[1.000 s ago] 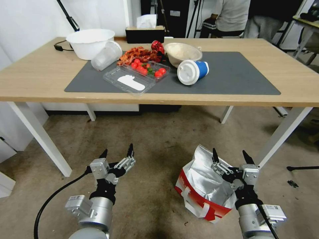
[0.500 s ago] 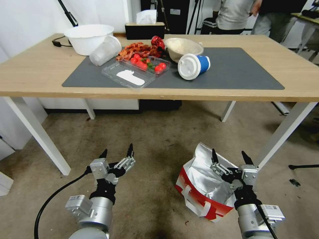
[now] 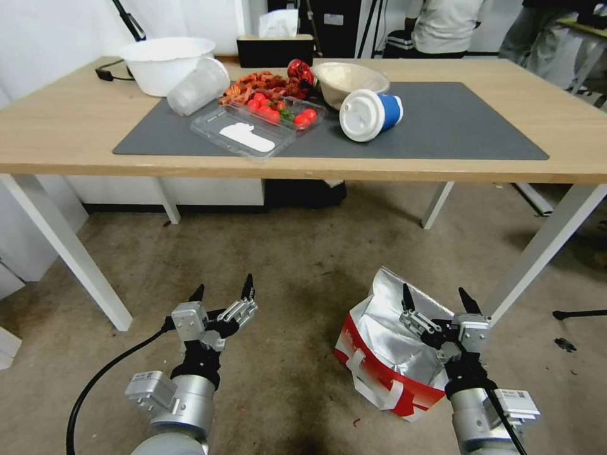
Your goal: Pick up the food delivery bag from the floor and place it on the table.
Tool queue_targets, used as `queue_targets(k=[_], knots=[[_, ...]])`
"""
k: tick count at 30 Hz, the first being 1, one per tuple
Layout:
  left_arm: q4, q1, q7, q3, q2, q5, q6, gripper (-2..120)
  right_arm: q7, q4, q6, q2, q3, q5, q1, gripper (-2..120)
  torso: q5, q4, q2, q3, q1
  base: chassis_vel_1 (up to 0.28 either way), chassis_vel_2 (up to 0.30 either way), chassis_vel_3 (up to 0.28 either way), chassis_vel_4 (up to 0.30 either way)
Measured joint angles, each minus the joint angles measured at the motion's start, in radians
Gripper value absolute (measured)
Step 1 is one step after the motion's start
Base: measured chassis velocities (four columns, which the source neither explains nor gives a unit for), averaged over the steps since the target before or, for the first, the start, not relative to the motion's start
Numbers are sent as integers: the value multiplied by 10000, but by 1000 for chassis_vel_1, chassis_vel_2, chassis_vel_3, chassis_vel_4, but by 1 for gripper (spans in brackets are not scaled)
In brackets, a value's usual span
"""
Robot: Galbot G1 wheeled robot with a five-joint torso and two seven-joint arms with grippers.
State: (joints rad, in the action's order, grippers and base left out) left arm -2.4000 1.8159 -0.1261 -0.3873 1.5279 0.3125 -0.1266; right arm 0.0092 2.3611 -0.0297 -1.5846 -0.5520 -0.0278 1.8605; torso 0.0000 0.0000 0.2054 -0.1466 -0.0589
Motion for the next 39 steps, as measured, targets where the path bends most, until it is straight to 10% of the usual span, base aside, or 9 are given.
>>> queue_targets(k=[39], knots=[[19, 14, 16, 24, -45, 10, 38, 100, -55, 22, 36, -23, 51, 154, 61, 100, 0, 0, -1443, 1218, 226, 0, 0, 0, 0]])
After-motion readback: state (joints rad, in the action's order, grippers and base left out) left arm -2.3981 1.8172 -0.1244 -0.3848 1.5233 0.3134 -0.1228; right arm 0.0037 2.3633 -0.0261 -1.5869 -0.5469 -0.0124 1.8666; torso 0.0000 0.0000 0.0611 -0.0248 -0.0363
